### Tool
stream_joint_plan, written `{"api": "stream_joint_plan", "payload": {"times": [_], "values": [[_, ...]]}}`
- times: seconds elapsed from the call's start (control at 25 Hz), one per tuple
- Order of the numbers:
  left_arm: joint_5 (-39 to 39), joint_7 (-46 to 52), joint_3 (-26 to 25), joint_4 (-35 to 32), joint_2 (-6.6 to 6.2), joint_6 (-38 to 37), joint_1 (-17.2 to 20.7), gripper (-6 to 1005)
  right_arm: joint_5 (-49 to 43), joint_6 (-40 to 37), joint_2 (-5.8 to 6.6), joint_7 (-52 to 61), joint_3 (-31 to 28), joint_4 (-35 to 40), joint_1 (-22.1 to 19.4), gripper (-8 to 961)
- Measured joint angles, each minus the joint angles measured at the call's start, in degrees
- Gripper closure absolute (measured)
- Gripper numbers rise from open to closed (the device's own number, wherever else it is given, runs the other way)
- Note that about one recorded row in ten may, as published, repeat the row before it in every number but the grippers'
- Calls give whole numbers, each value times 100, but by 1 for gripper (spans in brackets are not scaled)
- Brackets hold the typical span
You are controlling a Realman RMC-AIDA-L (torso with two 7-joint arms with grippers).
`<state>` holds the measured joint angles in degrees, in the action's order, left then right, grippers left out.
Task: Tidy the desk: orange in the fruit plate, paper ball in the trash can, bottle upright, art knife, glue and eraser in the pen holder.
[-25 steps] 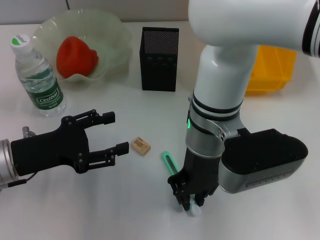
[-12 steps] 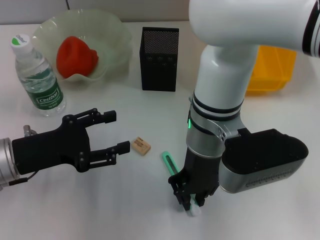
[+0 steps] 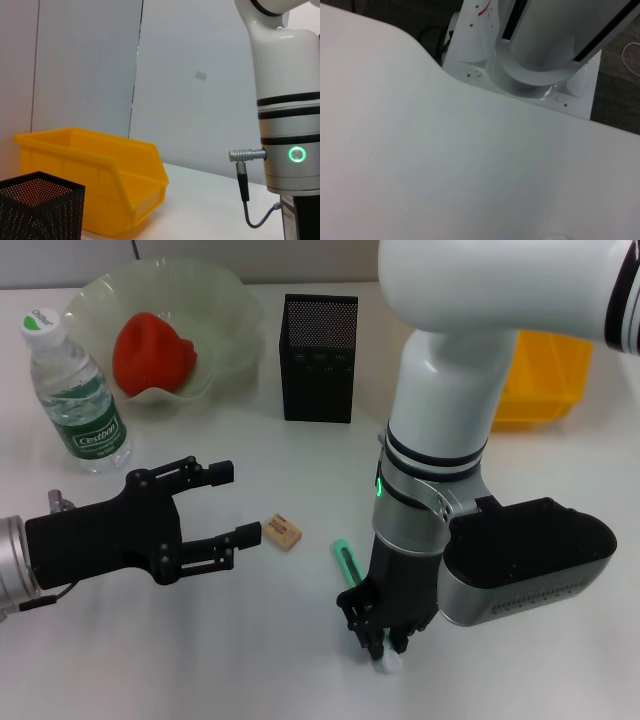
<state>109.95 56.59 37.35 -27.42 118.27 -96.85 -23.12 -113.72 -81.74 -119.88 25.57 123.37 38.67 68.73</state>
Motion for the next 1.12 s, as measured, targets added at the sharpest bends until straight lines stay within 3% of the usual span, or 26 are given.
{"api": "stream_joint_plan", "payload": {"times": [0.72, 1.04, 1.12], "values": [[0, -8, -12, 9, 2, 3, 4, 198, -3, -17, 0, 52, -114, 62, -63, 793], [-2, 6, -53, 9, -6, 19, 52, 198, -595, -373, 23, 161, -855, 443, -371, 793], [-9, 12, -58, 9, -6, 19, 53, 198, -842, -573, 26, 224, -1182, 804, -625, 792]]}}
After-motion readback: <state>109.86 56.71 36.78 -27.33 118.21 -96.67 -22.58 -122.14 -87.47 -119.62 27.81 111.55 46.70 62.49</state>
